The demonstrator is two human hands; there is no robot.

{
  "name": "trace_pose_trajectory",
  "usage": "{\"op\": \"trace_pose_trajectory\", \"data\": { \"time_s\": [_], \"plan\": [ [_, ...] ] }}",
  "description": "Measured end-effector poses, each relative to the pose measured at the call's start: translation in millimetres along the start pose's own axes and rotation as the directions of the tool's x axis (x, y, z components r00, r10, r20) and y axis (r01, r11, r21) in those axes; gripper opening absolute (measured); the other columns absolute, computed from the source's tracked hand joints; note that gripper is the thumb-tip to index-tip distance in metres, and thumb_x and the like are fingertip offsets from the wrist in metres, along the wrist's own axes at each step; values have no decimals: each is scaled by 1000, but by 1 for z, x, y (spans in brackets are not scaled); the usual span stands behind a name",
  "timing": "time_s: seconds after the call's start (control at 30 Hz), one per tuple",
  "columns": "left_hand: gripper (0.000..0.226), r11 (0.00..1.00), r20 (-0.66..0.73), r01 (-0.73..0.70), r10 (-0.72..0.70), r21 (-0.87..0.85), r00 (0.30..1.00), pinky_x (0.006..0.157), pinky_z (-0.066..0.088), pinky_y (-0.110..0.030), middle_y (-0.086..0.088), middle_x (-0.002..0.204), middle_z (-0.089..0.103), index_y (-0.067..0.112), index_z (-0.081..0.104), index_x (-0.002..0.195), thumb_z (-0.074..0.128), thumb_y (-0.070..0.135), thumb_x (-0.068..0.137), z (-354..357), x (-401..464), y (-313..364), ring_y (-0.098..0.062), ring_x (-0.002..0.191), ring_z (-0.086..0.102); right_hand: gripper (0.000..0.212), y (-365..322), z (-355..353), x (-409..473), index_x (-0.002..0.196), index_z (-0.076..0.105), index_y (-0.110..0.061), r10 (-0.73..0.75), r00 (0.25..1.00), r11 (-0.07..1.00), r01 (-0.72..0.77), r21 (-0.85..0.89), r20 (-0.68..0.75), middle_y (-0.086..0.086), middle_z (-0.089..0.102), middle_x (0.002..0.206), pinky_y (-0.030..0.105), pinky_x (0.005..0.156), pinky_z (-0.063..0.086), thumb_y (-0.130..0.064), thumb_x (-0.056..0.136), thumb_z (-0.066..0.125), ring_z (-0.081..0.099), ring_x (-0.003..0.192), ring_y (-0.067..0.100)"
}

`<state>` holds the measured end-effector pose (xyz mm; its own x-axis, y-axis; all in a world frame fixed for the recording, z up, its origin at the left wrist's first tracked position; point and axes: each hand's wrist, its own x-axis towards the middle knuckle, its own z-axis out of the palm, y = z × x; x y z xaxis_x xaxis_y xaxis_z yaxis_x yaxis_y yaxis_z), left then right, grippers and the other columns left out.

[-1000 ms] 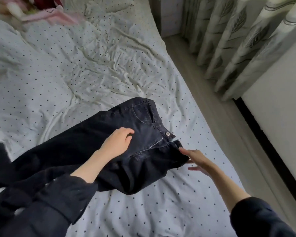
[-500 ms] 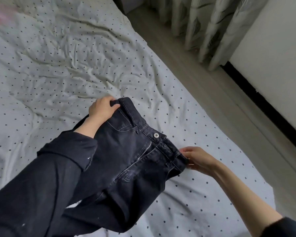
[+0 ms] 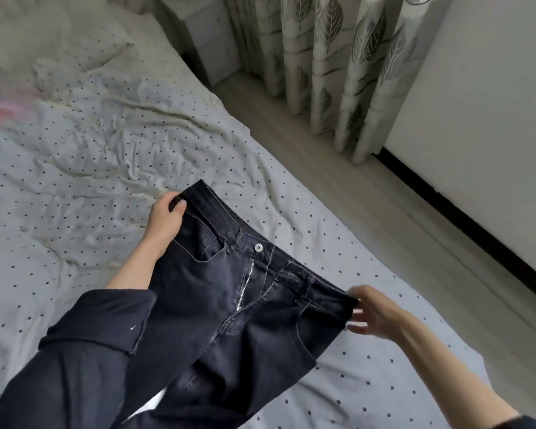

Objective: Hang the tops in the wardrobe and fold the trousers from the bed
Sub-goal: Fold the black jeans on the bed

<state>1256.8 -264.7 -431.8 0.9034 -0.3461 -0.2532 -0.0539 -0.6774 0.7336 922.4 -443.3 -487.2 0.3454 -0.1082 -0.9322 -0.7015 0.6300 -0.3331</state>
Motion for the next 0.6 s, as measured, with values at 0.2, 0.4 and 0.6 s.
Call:
{"op": "trace_pose_trajectory", "data": {
  "time_s": [0.2, 0.4, 0.6],
  "plan": [
    [26, 1000, 10, 9, -9, -22, 1000, 89, 40, -30, -5, 112, 53, 8, 52, 121, 42, 7, 98, 17, 2, 7, -18, 102, 49, 33, 25, -3, 15, 89, 63, -17, -17, 958, 989, -27, 148, 285, 3, 58, 80, 29, 73, 40, -50, 87, 58, 50, 74, 15],
    [22, 991, 27, -34, 38, -130, 999, 85, 38, -25, -2, 108, 56, 14, 55, 111, 40, 6, 98, 48, 12, 49, -15, 100, 51, 12, 8, -3, 29, 75, 59, -11, -176, 977, 948, 200, 248, -117, 0, 43, 58, 21, 47, 27, -11, 81, 68, 34, 49, 11],
    [34, 980, 122, -193, 186, 51, 975, 97, 36, -24, -4, 125, 54, 9, 49, 129, 45, 5, 96, 89, 15, 63, -16, 116, 49, 20, 11, -36, 40, 107, 60, -12, -197, 880, 895, 341, 287, -432, 6, 62, 95, 28, 65, 39, -17, 88, 63, 54, 83, 21]
  ]
}}
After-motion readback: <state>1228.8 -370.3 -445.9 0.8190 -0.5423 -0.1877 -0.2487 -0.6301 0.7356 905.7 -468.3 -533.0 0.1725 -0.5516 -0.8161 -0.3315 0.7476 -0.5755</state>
